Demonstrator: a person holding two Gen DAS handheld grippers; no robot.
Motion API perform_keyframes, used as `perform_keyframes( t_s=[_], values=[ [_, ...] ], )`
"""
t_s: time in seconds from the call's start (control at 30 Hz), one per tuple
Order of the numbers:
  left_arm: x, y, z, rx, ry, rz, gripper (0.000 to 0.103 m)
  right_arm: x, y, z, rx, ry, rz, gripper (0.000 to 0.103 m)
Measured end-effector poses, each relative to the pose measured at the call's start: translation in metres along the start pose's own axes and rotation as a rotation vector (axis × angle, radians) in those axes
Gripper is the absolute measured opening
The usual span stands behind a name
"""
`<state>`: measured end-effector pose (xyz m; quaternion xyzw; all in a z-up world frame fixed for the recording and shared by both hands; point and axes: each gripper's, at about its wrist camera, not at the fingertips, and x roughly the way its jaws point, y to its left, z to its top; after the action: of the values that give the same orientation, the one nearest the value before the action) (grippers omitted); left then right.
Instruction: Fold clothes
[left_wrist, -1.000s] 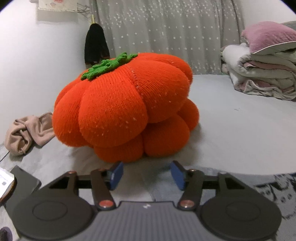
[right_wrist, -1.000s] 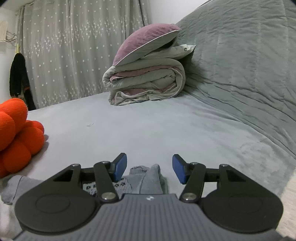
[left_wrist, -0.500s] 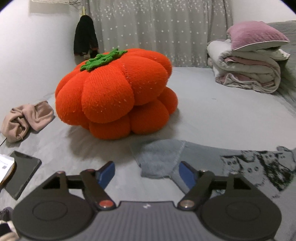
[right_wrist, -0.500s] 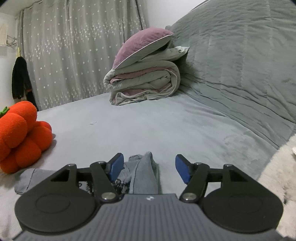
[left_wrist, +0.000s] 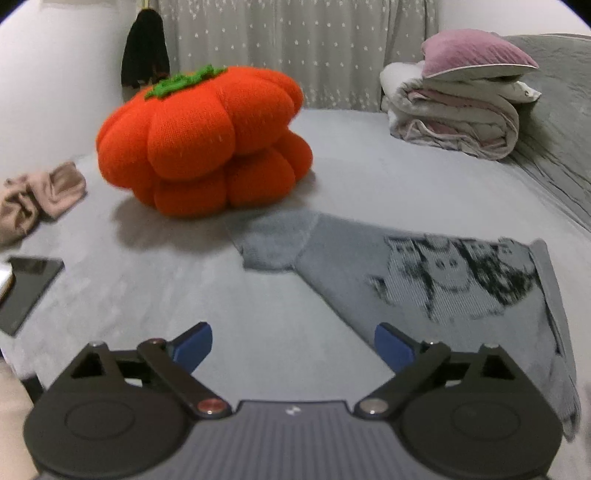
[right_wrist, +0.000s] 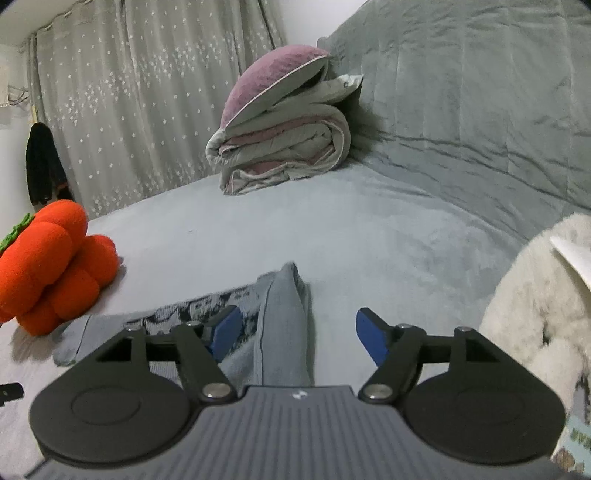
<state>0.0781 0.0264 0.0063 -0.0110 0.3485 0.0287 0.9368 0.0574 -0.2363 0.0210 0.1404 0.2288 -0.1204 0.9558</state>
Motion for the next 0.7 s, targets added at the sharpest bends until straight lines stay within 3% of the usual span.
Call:
perform_keyframes(
  t_s=[0.17,0.23,0.33,0.63,0.7],
  values=[
    [0.001,0.003,-0.041,-0.043,0.023,-0.054,0.095,-0.002,-0.009,-0.031,-0.031,0.049,0.064,0.077],
    [0.007,0.002,-0.051,-0.037,0.079,-0.076,0.095,0.006,-0.008,-0.041,-0.09,0.154,0.06,0.077],
    [0.012,-0.004,-0.056,-0.028,0.129,-0.138,0.095,0.007,-0.006,-0.046,-0.14,0.202,0.103,0.077],
    [0.019,-0.032,-0.061,-0.041,0.153,-0.225,0.095,0.017,0.004,-0.066,-0.261,0.304,0.157,0.077],
    [0.019,-0.038,-0.061,-0.033,0.149,-0.233,0.095,0.021,0.004,-0.072,-0.285,0.318,0.155,0.071]
  ],
)
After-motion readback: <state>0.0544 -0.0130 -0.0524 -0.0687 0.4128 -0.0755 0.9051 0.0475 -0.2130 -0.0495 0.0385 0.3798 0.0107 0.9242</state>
